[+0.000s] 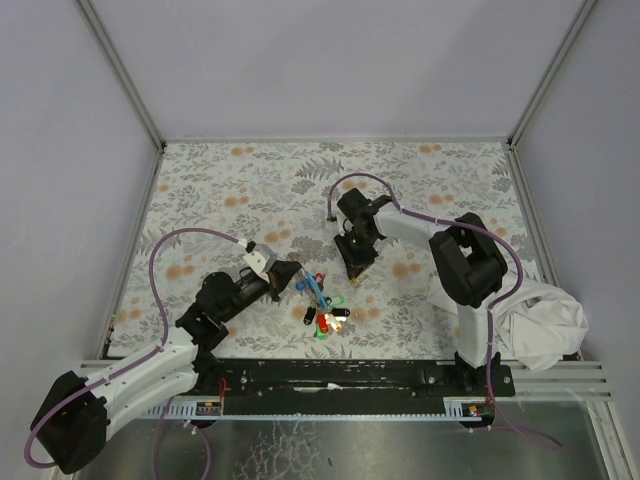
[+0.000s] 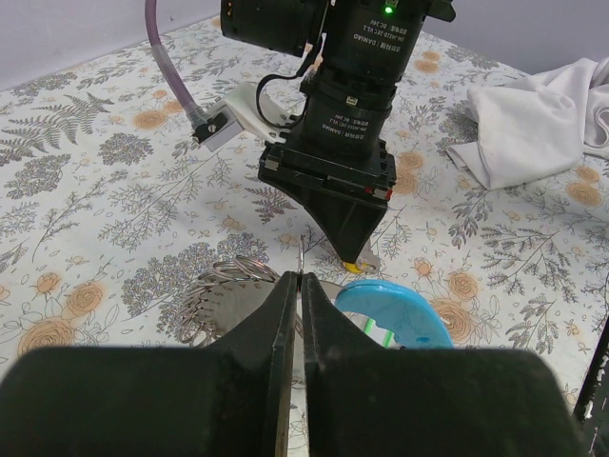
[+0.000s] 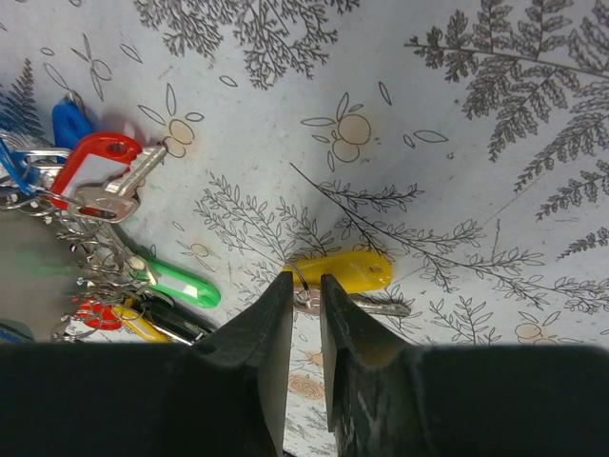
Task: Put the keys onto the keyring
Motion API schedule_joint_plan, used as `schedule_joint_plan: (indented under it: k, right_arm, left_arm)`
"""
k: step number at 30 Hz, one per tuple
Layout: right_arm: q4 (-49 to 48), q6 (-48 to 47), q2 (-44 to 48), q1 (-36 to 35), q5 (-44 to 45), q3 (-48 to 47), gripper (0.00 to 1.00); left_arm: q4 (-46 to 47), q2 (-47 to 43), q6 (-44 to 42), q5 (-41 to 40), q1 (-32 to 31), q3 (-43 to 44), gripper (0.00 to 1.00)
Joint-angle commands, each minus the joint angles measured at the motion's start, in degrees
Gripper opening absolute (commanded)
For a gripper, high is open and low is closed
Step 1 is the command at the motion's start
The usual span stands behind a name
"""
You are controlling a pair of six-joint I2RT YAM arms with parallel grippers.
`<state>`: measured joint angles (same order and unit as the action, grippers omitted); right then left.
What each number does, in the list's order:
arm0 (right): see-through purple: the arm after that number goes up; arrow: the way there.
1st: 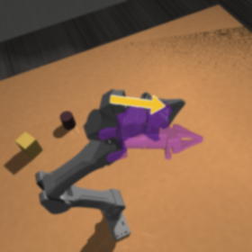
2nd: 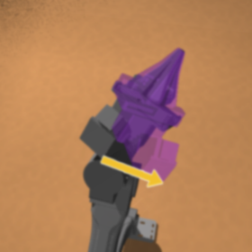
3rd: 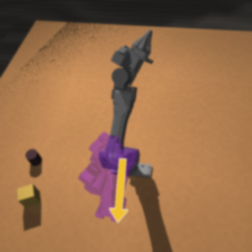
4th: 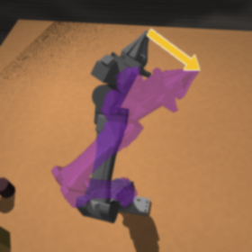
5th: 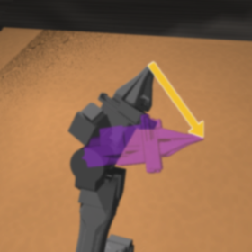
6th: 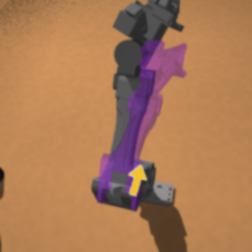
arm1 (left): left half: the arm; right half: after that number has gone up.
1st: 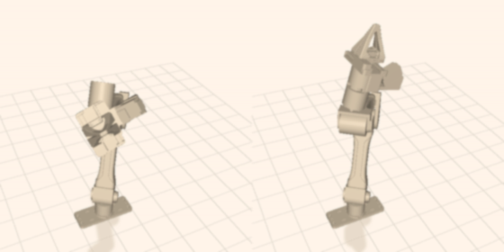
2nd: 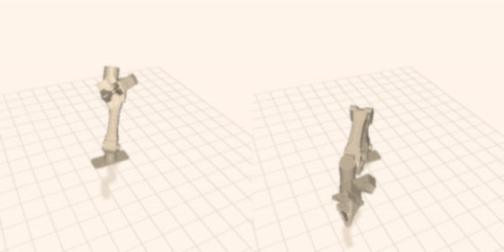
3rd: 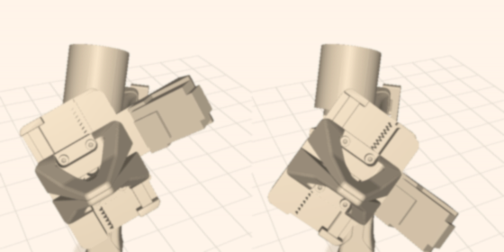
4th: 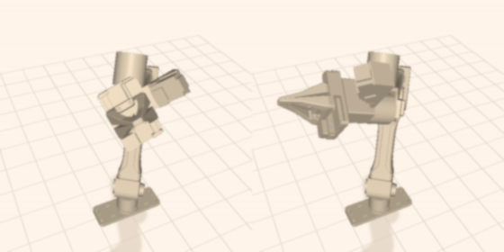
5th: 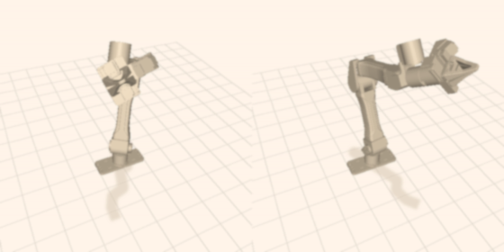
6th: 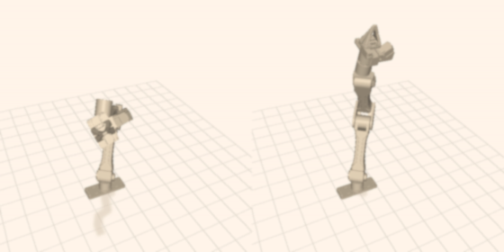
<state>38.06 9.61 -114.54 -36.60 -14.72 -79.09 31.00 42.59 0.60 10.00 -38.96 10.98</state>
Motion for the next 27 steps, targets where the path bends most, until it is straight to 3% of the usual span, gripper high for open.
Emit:
schedule_joint_plan:
  k: [1,27]
  right_arm:
    - [1.1,-0.5,0.5,-0.9,-1.7,-2.8,0.24]
    - [2.9,-1.8,-1.6,-2.5,-1.5,-3.7,0.22]
  left_arm:
    - [4.0,0.1,-0.4,-0.7,-0.3,0.4,0.00]
    - [3.7,1.6,-0.4,-0.2,-0.2,1.1,0.00]
